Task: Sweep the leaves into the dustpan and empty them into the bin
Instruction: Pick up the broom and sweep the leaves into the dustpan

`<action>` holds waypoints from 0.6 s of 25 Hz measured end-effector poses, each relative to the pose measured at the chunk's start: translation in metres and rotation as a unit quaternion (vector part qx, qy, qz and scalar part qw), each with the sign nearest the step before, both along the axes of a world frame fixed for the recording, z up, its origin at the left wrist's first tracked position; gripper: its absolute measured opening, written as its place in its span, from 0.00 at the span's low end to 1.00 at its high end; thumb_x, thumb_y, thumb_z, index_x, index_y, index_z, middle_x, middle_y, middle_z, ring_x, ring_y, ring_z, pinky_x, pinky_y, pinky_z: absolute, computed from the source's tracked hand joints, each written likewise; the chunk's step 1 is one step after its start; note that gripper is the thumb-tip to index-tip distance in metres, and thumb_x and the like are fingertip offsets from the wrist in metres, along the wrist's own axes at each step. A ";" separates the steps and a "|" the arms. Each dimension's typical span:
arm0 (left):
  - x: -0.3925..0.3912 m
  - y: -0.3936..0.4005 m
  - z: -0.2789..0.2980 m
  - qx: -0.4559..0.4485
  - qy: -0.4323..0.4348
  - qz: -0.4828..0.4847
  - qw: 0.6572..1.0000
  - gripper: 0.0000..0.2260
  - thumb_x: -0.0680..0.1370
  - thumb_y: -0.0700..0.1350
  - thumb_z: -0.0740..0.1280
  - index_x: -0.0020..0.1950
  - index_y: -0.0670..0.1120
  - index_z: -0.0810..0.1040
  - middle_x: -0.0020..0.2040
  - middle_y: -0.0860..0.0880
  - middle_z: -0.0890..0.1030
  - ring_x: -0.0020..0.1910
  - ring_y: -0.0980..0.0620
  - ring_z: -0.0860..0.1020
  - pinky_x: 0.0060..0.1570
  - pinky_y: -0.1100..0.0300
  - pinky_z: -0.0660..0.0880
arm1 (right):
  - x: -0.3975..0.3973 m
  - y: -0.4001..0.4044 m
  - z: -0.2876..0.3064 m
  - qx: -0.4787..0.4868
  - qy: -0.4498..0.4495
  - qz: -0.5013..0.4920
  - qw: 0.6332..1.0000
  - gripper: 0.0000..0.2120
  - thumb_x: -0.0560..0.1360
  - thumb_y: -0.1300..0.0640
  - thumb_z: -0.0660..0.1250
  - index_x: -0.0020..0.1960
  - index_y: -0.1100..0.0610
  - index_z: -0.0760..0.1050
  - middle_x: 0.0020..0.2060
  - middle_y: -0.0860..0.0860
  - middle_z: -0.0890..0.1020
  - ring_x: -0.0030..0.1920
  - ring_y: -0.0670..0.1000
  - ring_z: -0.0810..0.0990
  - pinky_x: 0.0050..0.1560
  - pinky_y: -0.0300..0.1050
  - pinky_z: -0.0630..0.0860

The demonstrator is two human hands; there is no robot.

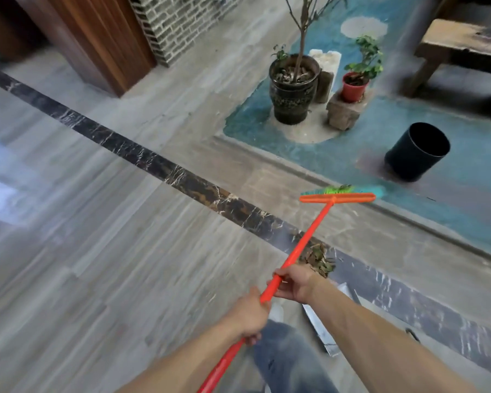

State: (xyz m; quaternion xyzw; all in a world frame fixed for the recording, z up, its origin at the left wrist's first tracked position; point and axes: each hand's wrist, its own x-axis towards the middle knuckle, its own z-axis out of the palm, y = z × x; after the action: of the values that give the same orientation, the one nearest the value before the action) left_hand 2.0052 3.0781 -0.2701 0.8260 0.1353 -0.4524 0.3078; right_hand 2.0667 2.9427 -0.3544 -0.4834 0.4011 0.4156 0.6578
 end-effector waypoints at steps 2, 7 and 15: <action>-0.034 -0.006 -0.017 -0.085 0.040 0.094 0.991 0.09 0.80 0.46 0.54 0.59 0.46 0.66 0.35 0.47 0.74 0.20 0.54 0.69 0.20 0.65 0.64 | -0.032 -0.006 -0.007 0.007 -0.038 -0.012 0.999 0.06 0.76 0.68 0.63 0.47 0.58 0.70 0.38 0.57 0.80 0.35 0.56 0.84 0.31 0.52 0.82; -0.109 -0.050 -0.057 -0.093 -0.025 0.158 0.983 0.11 0.81 0.50 0.55 0.56 0.46 0.73 0.28 0.46 0.72 0.21 0.46 0.70 0.22 0.61 0.66 | -0.099 -0.036 -0.003 -0.017 -0.077 0.012 0.997 0.08 0.78 0.68 0.61 0.52 0.57 0.69 0.39 0.56 0.79 0.36 0.56 0.82 0.36 0.51 0.82; -0.097 -0.091 -0.133 0.048 -0.114 0.001 0.992 0.13 0.81 0.51 0.55 0.59 0.49 0.75 0.46 0.41 0.83 0.37 0.40 0.82 0.34 0.56 0.75 | -0.140 -0.205 -0.041 -0.560 -0.247 0.350 0.709 0.33 0.76 0.42 0.62 0.76 0.48 0.54 0.70 0.56 0.68 0.68 0.62 0.68 0.62 0.59 0.69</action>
State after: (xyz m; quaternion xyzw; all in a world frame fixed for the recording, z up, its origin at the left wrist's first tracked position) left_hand 1.9077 2.9867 -0.4031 0.8859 0.1218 -0.3476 0.2821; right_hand 1.9264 2.7376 -0.3950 -0.9543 0.1854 0.1807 0.1496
